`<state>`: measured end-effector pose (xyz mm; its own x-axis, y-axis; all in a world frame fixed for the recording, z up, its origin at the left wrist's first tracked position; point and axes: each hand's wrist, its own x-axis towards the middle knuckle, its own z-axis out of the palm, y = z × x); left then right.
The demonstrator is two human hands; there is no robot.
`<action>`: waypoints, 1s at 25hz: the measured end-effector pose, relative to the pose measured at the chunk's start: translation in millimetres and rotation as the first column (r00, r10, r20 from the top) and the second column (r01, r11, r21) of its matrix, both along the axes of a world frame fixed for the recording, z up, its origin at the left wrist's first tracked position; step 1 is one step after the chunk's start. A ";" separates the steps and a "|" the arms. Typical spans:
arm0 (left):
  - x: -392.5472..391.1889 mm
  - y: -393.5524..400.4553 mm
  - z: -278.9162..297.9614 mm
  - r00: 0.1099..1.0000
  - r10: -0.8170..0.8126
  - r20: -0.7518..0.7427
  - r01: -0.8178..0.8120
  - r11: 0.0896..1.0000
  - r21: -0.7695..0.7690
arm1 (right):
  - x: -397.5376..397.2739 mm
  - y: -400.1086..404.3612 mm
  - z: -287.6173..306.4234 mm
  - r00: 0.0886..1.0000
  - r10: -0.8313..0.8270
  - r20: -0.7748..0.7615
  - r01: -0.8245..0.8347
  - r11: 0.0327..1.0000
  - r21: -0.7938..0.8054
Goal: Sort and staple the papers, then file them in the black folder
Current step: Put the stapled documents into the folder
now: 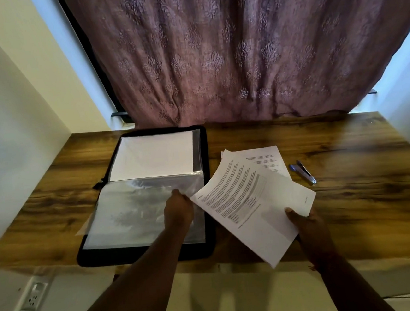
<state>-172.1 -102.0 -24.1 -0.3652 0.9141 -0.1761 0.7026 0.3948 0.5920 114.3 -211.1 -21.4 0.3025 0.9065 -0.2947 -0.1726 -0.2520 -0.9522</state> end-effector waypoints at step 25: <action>-5.7 -73.2 -2.4 0.909 -0.229 -0.349 0.274 0.958 0.087 | 36.9 28.3 10.8 0.956 0.161 -0.245 -0.180 0.982 -0.058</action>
<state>-177.8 -175.2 -26.6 -0.1367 0.9897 0.0421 0.9328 0.1143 0.3417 151.2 -182.8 -10.6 0.0575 0.9095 -0.4118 -0.3402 -0.3699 -0.8645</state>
